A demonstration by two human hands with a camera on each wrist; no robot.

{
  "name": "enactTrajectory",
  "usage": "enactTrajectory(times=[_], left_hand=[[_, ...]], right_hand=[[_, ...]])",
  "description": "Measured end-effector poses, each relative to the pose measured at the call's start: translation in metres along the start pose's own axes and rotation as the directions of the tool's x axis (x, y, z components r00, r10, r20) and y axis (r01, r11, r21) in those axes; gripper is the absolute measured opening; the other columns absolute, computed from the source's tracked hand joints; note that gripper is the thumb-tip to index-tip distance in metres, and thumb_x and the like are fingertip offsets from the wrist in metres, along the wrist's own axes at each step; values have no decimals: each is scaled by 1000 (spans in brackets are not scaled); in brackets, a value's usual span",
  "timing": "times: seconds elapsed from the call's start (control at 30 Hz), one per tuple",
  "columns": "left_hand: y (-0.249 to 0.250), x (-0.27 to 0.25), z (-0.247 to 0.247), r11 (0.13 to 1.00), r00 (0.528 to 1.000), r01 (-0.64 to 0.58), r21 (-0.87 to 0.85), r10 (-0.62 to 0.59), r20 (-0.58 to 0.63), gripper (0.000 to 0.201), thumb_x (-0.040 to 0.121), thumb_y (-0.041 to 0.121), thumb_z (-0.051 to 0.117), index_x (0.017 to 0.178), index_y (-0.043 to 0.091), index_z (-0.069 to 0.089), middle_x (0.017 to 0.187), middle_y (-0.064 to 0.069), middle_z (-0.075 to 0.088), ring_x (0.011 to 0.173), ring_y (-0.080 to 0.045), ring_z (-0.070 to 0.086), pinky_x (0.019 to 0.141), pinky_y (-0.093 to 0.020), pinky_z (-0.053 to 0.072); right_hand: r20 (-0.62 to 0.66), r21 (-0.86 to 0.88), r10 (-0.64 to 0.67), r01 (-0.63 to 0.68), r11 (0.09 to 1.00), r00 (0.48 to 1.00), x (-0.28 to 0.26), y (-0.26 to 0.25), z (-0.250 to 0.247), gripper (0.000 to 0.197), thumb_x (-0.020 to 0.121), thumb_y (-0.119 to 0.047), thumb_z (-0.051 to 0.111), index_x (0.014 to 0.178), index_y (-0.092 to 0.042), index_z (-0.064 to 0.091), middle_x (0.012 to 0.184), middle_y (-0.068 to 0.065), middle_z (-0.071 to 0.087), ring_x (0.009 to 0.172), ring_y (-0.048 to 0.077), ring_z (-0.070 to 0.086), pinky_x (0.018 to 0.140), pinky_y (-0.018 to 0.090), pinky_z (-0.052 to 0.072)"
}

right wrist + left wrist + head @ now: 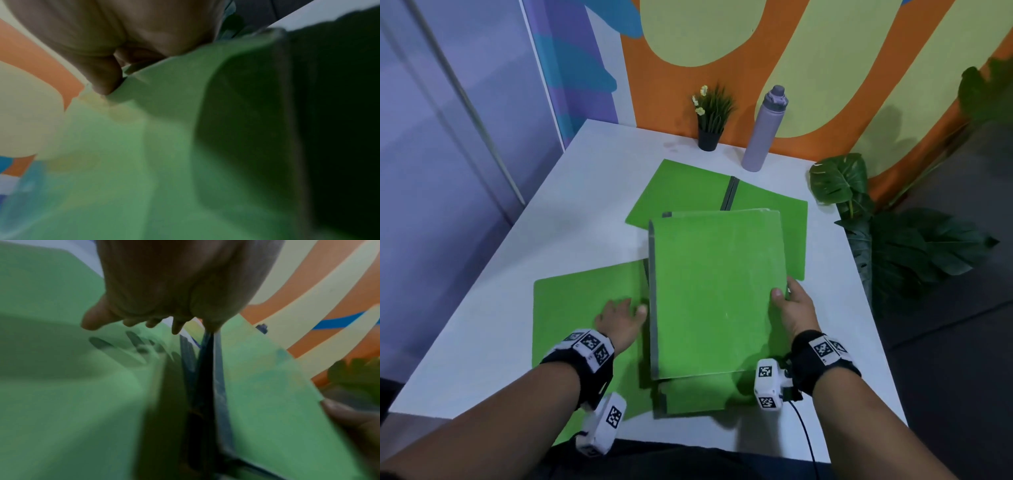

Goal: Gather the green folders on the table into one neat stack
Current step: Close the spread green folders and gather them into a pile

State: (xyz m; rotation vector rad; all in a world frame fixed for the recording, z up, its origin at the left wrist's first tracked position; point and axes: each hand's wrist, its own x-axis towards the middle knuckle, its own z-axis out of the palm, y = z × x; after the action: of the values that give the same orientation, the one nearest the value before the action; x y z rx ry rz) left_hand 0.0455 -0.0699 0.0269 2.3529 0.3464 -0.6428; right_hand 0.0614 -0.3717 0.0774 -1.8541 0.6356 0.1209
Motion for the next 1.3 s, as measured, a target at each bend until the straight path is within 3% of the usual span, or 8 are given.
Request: enactTrajectory(times=[0.17, 0.3, 0.47, 0.63, 0.83, 0.93, 1.03, 1.3], left_hand=[[-67, 21, -13, 922, 996, 74, 380, -50, -72, 89, 75, 38, 71, 150, 30, 22, 162, -8, 6, 147, -41, 11, 115, -60, 25], [-78, 23, -42, 871, 954, 252, 421, -152, -257, 82, 79, -1, 57, 146, 37, 28, 164, -3, 3, 150, -35, 2, 111, -69, 17], [-68, 28, -32, 928, 970, 182, 325, -117, -212, 64, 79, 51, 63, 128, 14, 47, 142, -14, 43, 130, -35, 42, 101, -59, 43], [-71, 31, -22, 919, 971, 166, 358, -89, -223, 45, 86, 40, 59, 110, 1, 59, 125, -19, 49, 111, -34, 54, 94, -48, 51], [-70, 29, -15, 880, 963, 228, 416, -140, -231, 33, 92, 33, 52, 110, 8, 63, 131, -11, 40, 119, -28, 45, 98, -51, 47], [-71, 28, -10, 895, 955, 233, 380, -137, -262, 42, 89, 44, 50, 107, 8, 62, 128, -11, 41, 118, -28, 45, 92, -54, 49], [-73, 30, -9, 899, 955, 230, 372, -135, -266, 65, 85, 51, 57, 128, 4, 48, 136, -14, 42, 125, -30, 44, 96, -52, 49], [-72, 25, -24, 905, 968, 181, 384, -94, -233, 27, 93, 14, 48, 108, 0, 65, 114, -13, 63, 102, -25, 57, 94, -33, 51]], right_hand=[[-63, 40, 37, -34, 999, 997, 0, 14, -12, 41, 96, -12, 48, 137, -16, 46, 127, 10, 54, 110, 28, 52, 95, 37, 39], [-81, 76, 62, -56, 996, 995, 3, 27, -13, 37, 95, -14, 49, 132, -18, 51, 128, 10, 59, 107, 29, 58, 95, 40, 46], [-73, 98, 46, -39, 994, 996, 2, 28, -7, 32, 95, -12, 50, 125, -18, 56, 119, 11, 63, 98, 28, 59, 88, 38, 48], [-62, 90, 42, -36, 995, 997, 1, 27, -2, 32, 95, -13, 49, 125, -21, 56, 115, 10, 63, 100, 30, 60, 86, 38, 48], [-59, 86, 25, -19, 996, 998, -1, 29, 2, 27, 95, -13, 48, 116, -25, 59, 104, 8, 65, 89, 27, 61, 88, 46, 52], [-67, 85, 10, -4, 996, 998, -1, 31, 2, 26, 95, -11, 48, 116, -22, 59, 100, 8, 65, 86, 27, 60, 82, 40, 51], [-71, 96, 11, -5, 995, 997, 0, 31, 1, 24, 95, -11, 47, 113, -24, 59, 93, 4, 64, 82, 24, 60, 80, 39, 50], [-57, 142, 17, -9, 990, 998, 3, 35, 6, 25, 95, -11, 49, 111, -26, 60, 99, 8, 67, 81, 26, 60, 79, 41, 52]])
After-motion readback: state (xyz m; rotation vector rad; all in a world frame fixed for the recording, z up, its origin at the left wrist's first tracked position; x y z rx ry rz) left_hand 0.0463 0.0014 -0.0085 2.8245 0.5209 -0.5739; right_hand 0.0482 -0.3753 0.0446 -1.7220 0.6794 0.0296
